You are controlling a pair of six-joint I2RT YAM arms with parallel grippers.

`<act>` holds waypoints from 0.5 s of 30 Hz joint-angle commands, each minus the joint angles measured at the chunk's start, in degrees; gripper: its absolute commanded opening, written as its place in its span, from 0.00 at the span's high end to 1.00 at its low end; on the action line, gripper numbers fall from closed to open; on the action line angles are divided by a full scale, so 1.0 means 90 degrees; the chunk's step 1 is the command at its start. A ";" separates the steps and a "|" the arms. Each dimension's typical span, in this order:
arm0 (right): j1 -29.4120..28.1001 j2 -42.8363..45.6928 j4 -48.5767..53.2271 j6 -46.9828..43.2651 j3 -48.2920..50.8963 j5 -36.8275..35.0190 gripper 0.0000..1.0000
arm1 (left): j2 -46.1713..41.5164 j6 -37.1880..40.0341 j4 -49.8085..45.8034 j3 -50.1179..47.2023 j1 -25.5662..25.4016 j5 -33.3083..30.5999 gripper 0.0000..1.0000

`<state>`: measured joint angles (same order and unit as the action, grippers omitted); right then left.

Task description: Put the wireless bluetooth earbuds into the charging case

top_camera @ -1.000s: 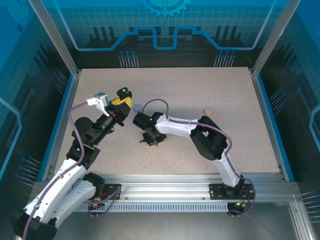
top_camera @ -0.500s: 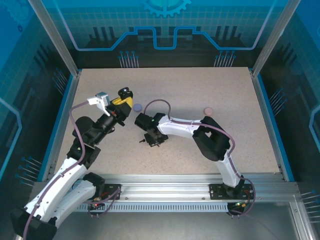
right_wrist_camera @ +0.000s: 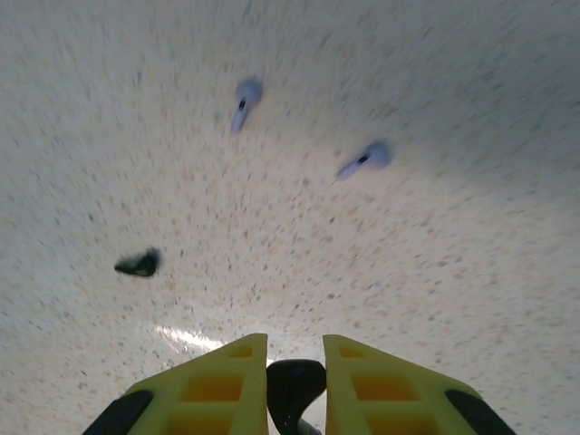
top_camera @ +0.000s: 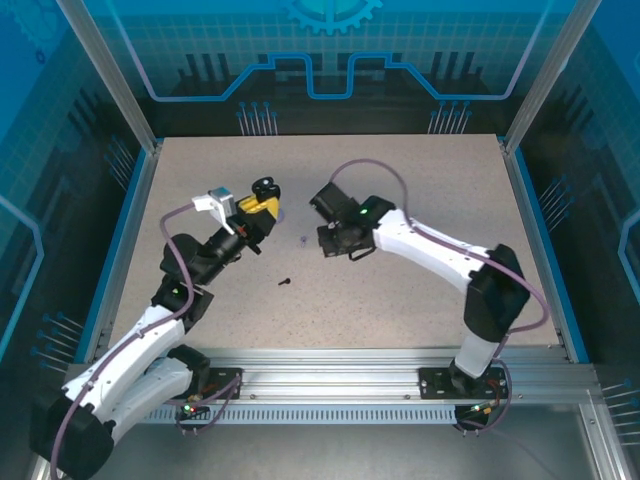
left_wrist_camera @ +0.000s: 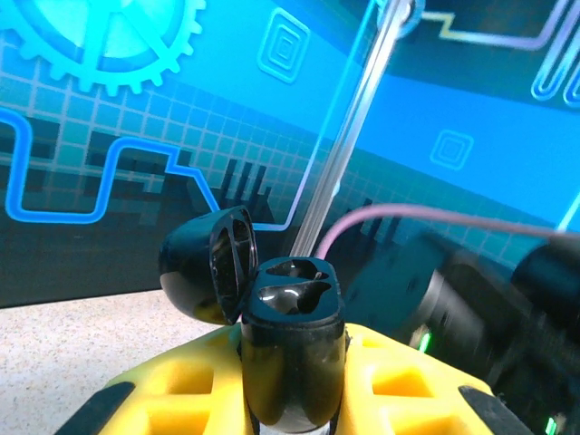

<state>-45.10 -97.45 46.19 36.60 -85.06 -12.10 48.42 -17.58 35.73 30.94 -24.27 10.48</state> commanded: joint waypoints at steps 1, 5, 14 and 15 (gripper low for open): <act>0.0361 0.0537 0.0065 -0.0167 0.0028 0.0084 0.82 | 0.0249 0.0951 0.0872 -0.0111 -0.0287 0.0217 1.00; 0.0861 0.1003 0.0119 -0.0303 -0.0244 0.0315 0.82 | 0.0696 0.1817 0.1249 -0.0203 -0.0789 -0.0019 1.00; 0.1281 0.1456 0.0203 -0.0360 -0.1358 0.0532 0.82 | 0.1639 0.2728 0.1969 -0.0162 -0.1353 -0.0646 1.00; 0.1278 0.1494 0.0160 -0.0333 -0.1438 0.0575 0.82 | 0.1705 0.2785 0.2010 -0.0129 -0.1364 -0.0642 1.00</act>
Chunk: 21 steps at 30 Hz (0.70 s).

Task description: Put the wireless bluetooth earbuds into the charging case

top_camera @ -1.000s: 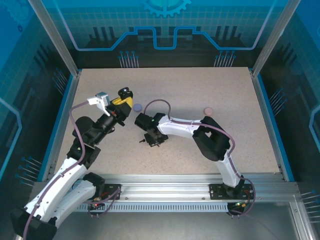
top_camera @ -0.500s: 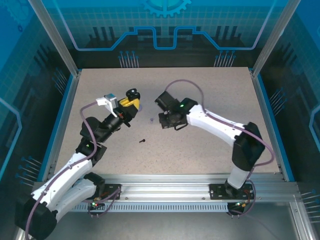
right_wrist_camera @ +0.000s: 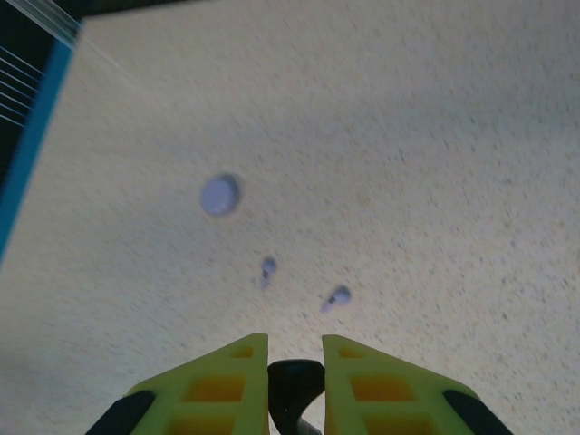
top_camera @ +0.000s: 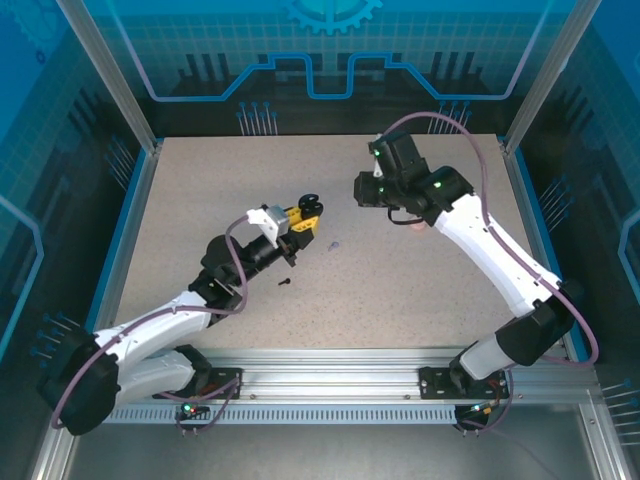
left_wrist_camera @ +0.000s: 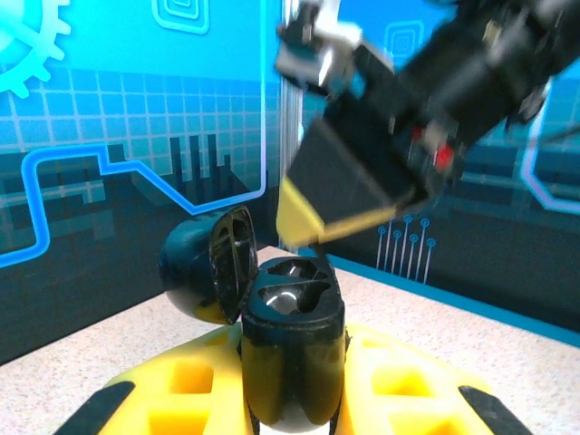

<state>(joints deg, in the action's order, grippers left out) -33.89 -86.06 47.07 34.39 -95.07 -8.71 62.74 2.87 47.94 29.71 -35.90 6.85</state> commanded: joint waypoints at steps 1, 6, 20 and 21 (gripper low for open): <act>0.0035 0.0282 -0.0011 -0.0045 -0.0371 0.0272 0.82 | 0.0173 0.0562 0.0674 0.0041 -0.0086 -0.0234 1.00; -0.0069 0.0586 -0.0501 0.0075 -0.0260 0.0479 0.82 | 0.0423 0.0730 0.0798 0.0225 -0.0112 -0.0223 1.00; -0.0982 0.1573 -0.2821 -0.0307 0.1488 0.0130 0.81 | 0.1053 0.0773 0.1283 0.0613 -0.0190 -0.0128 1.00; -0.1022 0.1594 -0.2965 -0.0348 0.1594 0.0174 0.81 | 0.1065 0.0764 0.1278 0.0633 -0.0194 -0.0115 1.00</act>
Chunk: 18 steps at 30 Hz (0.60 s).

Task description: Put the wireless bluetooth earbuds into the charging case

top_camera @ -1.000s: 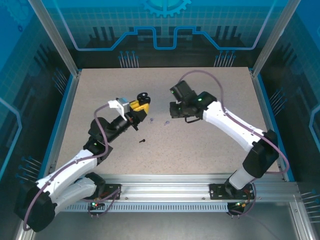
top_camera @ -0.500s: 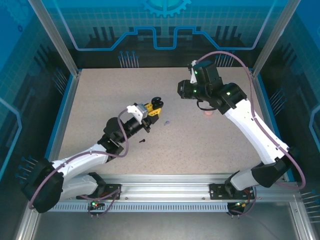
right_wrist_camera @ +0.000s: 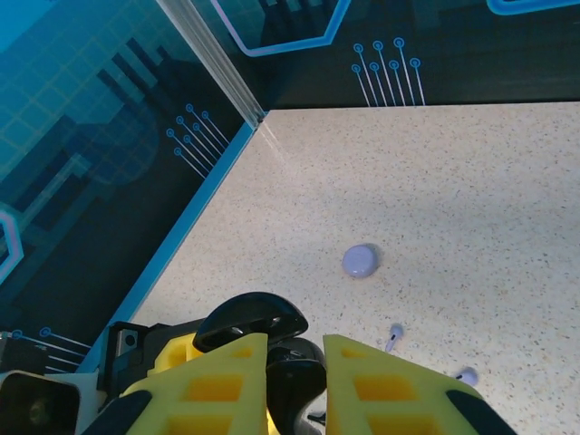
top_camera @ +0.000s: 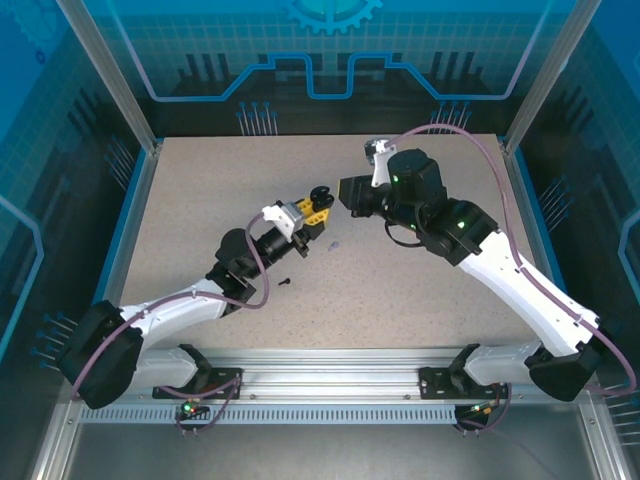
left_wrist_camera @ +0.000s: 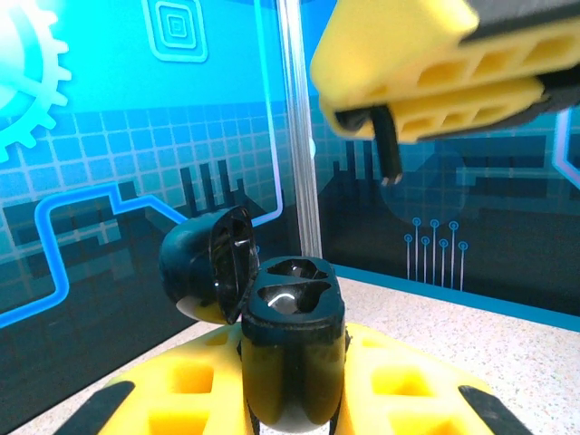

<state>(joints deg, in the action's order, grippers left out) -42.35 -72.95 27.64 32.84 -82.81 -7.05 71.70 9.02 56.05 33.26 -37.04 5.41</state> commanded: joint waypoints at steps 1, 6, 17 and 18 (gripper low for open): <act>-0.0120 0.0154 -0.0936 -0.0207 0.0330 0.0024 0.81 | 0.0088 0.0072 0.0381 0.0249 -0.0068 0.0055 1.00; -0.0204 0.0151 -0.1294 -0.0260 0.0575 0.0106 0.81 | 0.0137 0.0070 0.0356 0.0270 -0.0080 0.0085 1.00; -0.0201 0.0061 -0.1521 -0.0237 0.0674 0.0149 0.81 | 0.0178 0.0049 0.0297 0.0326 -0.0108 0.0083 1.00; -0.0206 0.0049 -0.1518 -0.0236 0.0680 0.0163 0.81 | 0.0178 0.0044 0.0288 0.0333 -0.0109 0.0083 1.00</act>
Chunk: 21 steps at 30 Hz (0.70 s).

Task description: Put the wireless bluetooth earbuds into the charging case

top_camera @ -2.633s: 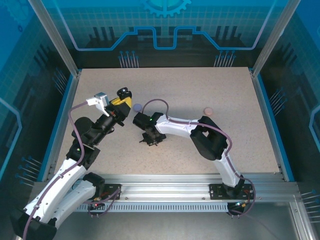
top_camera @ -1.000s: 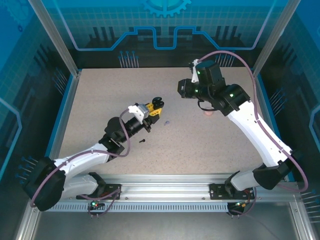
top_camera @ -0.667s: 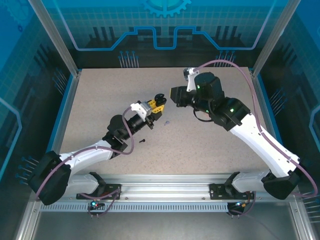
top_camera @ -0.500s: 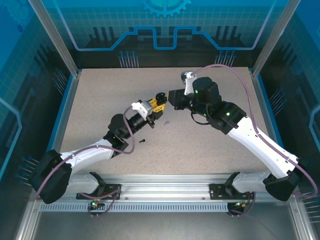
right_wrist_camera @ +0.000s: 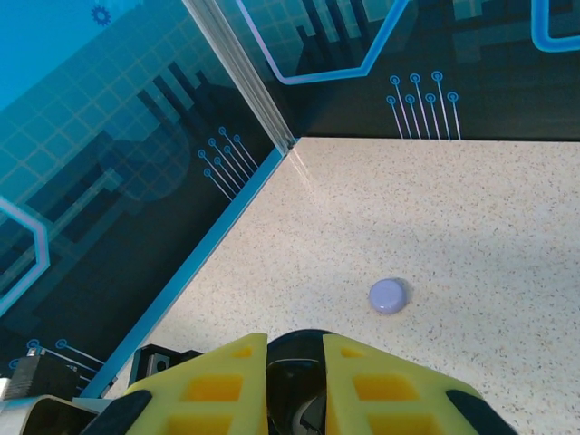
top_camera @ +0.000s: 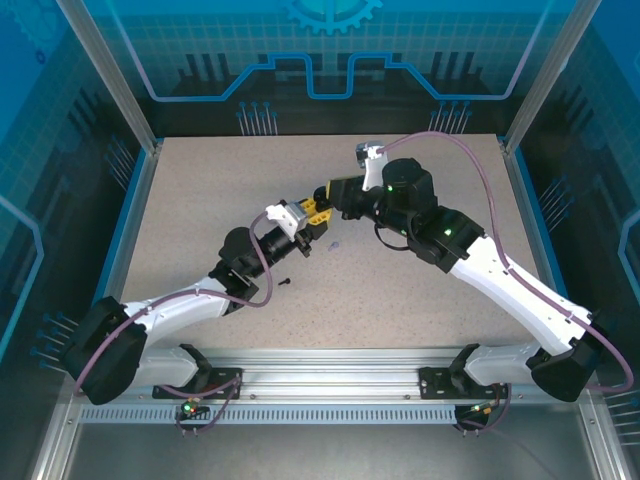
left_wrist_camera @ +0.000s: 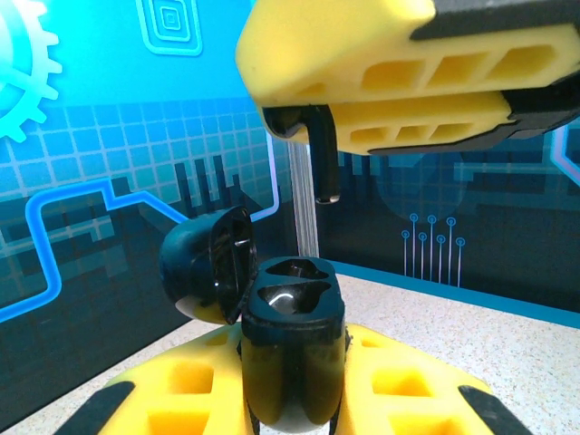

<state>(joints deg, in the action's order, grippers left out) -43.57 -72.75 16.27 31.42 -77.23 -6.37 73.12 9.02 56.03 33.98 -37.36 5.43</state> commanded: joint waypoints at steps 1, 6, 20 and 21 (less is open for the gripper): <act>-0.0066 0.0017 -0.0255 -0.0060 0.0077 0.0102 0.81 | 0.0020 0.0043 0.0287 0.0258 -0.0075 0.0080 1.00; -0.0069 0.0022 -0.0275 -0.0020 0.0216 0.0093 0.81 | 0.0006 0.0043 0.0239 0.0287 -0.0068 0.0080 1.00; 0.0066 0.0026 -0.0352 0.0071 0.0560 0.0073 0.82 | -0.0056 0.0064 0.0169 0.0363 -0.0115 0.0089 1.00; 0.0092 0.0044 -0.0372 0.0073 0.0590 0.0097 0.82 | -0.0057 0.0063 0.0174 0.0365 -0.0124 0.0083 1.00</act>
<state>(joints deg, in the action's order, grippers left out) -43.33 -72.73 13.89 31.53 -73.23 -5.74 73.14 9.02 55.53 35.20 -37.80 5.63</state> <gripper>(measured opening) 0.187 0.217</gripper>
